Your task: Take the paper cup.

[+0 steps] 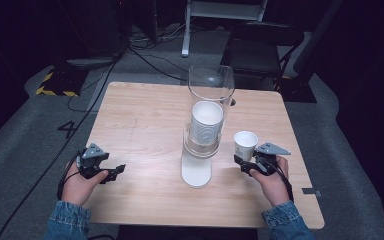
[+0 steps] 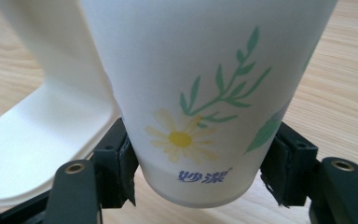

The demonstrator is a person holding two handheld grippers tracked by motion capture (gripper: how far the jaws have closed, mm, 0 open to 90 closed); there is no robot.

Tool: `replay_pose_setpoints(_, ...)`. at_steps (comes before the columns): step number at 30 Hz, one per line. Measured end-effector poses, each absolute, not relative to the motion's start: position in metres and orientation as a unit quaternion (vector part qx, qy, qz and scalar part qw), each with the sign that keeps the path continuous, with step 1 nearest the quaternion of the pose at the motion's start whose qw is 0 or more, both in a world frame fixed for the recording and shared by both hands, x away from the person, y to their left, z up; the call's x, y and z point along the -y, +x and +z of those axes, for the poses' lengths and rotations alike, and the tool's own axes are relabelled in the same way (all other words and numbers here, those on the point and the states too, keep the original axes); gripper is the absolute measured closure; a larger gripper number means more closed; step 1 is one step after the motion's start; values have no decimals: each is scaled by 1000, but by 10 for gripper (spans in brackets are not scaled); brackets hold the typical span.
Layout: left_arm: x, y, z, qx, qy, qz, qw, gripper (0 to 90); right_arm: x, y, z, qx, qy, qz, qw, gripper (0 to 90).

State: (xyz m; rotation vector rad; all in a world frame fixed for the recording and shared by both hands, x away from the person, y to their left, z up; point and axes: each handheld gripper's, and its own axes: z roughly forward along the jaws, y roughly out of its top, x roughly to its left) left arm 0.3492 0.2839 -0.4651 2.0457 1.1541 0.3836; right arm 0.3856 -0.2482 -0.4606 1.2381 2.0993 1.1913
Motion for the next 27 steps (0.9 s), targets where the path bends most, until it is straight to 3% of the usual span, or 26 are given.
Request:
replay_pose_setpoints(12,-286,347,-466,-452,797,151,371,203,267,402,-465,-725,484,425,243,359)
replay_pose_setpoints(27,-286,345,-466,-456,796,148,369,204,270,418,-482,-730,511,391,230,354)
